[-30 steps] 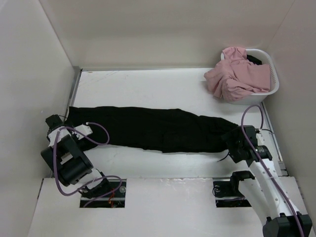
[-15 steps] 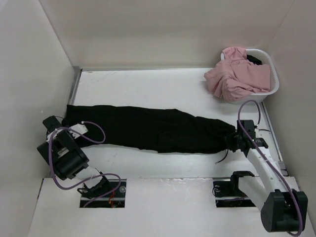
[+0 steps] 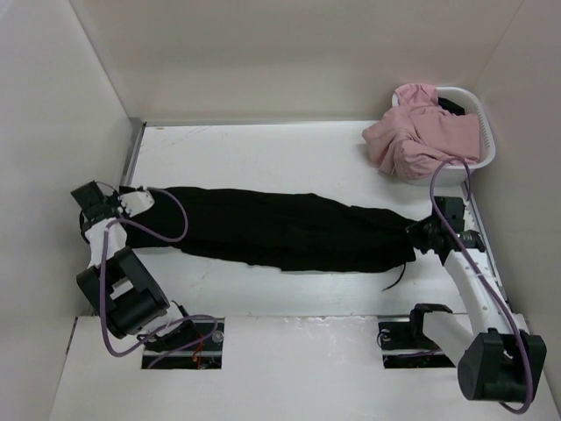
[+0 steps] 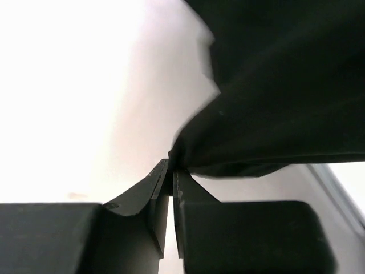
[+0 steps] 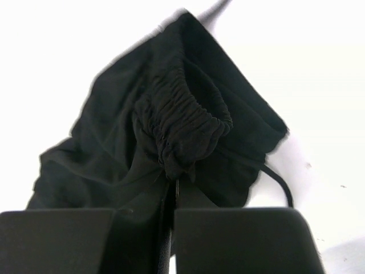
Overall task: Fold and stack the trousers
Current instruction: Fold the trousers
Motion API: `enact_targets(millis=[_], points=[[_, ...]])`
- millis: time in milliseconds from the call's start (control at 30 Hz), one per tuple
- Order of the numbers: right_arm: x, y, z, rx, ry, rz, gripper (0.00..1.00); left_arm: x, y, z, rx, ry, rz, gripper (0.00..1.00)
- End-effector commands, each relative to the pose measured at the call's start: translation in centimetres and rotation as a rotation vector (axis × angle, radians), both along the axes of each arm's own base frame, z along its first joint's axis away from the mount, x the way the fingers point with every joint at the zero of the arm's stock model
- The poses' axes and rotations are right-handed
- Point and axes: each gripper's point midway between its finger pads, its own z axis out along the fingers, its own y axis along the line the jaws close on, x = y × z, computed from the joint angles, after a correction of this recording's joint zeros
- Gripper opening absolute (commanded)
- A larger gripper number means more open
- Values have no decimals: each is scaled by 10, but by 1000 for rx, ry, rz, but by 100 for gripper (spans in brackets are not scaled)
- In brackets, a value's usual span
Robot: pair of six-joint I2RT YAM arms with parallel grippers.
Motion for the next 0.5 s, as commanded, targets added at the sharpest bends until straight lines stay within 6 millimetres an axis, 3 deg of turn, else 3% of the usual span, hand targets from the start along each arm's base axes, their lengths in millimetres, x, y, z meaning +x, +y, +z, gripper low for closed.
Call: enact_targets(millis=[0, 133, 167, 233, 300, 467], points=[[32, -25, 38, -91, -88, -17, 0, 64, 6, 85, 69, -260, -14, 5], [52, -34, 60, -131, -114, -10, 0, 121, 0, 177, 89, -558, 17, 5], [53, -36, 62, -141, -117, -10, 0, 127, -1, 199, 92, -632, 24, 5], [49, -37, 64, -149, -126, -14, 0, 126, -6, 220, 90, -704, 14, 5], [39, -35, 55, -139, -122, -23, 0, 118, -12, 201, 75, -650, -20, 6], [10, -27, 22, -94, -83, -39, 0, 70, 3, 95, 86, -373, -16, 6]])
